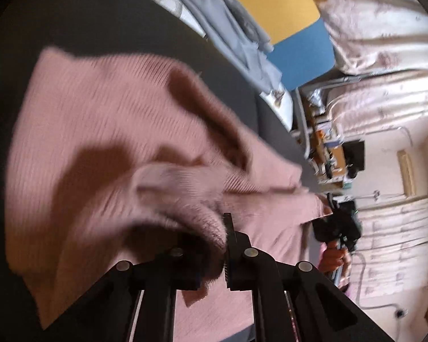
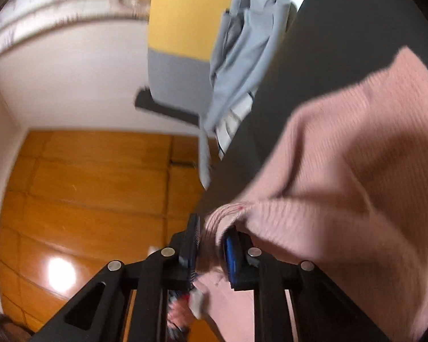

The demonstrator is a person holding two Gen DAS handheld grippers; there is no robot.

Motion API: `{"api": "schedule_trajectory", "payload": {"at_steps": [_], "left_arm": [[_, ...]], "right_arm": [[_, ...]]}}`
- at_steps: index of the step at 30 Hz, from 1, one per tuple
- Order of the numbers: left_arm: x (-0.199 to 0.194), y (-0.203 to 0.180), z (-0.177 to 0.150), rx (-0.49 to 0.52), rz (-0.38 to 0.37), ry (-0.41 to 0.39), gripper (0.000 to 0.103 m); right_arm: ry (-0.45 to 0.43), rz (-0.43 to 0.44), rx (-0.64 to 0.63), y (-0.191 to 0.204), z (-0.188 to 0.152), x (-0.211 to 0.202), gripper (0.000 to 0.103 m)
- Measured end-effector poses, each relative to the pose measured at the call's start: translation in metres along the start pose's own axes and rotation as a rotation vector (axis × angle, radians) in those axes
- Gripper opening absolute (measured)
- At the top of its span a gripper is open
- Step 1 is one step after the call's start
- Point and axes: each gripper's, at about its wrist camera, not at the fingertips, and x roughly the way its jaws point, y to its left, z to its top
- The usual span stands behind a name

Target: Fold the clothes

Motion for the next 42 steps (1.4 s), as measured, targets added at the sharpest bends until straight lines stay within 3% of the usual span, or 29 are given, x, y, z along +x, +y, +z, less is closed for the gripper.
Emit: {"api": "schedule_trajectory", "payload": {"at_steps": [1,2,3,4,5,6,8,21,23,25,27,30,33,36,38,39,41,42], "left_arm": [[0.003,-0.001,0.005,-0.015,-0.007,0.000,0.010],[0.005,-0.001,0.010,-0.030,-0.014,-0.001,0.019],[0.007,-0.002,0.014,-0.040,-0.016,-0.004,0.027],[0.007,-0.002,0.011,-0.021,0.022,-0.025,0.051],[0.006,-0.002,0.008,-0.001,0.059,-0.047,0.076],[0.006,-0.001,0.005,0.018,0.096,-0.068,0.082],[0.005,-0.001,-0.001,0.056,0.170,-0.111,0.083],[0.000,-0.001,-0.041,0.308,0.652,-0.389,0.088],[0.004,0.004,-0.042,0.315,0.735,-0.402,0.088],[0.006,0.016,-0.036,0.261,0.800,-0.425,0.090],[0.004,0.026,-0.032,0.216,0.787,-0.428,0.100],[0.003,0.035,-0.035,0.184,0.756,-0.432,0.103],[0.006,0.035,-0.040,0.208,0.762,-0.441,0.103],[0.005,0.035,-0.039,0.204,0.750,-0.451,0.103],[0.005,0.033,-0.041,0.207,0.757,-0.453,0.103],[0.006,0.032,-0.040,0.207,0.759,-0.452,0.103],[0.004,0.031,-0.039,0.195,0.755,-0.449,0.103],[0.002,0.030,-0.038,0.175,0.756,-0.442,0.103]], "right_arm": [[-0.031,-0.010,0.016,-0.005,0.004,0.000,0.019],[-0.063,-0.020,0.033,-0.010,0.008,-0.001,0.019],[-0.094,-0.030,0.049,-0.015,0.012,-0.001,0.027],[-0.125,-0.057,0.063,-0.022,0.014,-0.001,0.033],[-0.153,-0.070,0.080,-0.030,0.017,-0.002,0.033],[-0.170,-0.067,0.076,-0.031,0.018,-0.005,0.030],[-0.203,-0.061,0.065,-0.032,0.019,-0.010,0.030],[-0.153,-0.841,-0.753,0.059,-0.065,-0.014,0.034],[-0.108,-0.865,-0.749,0.048,-0.060,-0.014,0.034],[-0.083,-0.894,-0.752,0.044,-0.057,-0.012,0.034],[-0.069,-0.919,-0.768,0.044,-0.055,-0.006,0.034],[-0.047,-0.957,-0.791,0.044,-0.053,0.002,0.004],[-0.091,-1.002,-0.779,0.041,-0.046,-0.001,0.000],[-0.144,-1.047,-0.708,0.024,-0.032,-0.011,0.000],[-0.182,-0.994,-0.687,0.018,-0.034,-0.019,0.000],[-0.200,-1.000,-0.691,0.022,-0.038,-0.021,0.003],[-0.262,-1.000,-0.718,0.040,-0.051,-0.023,0.020],[-0.270,-0.943,-0.733,0.049,-0.058,-0.023,0.025]]}}
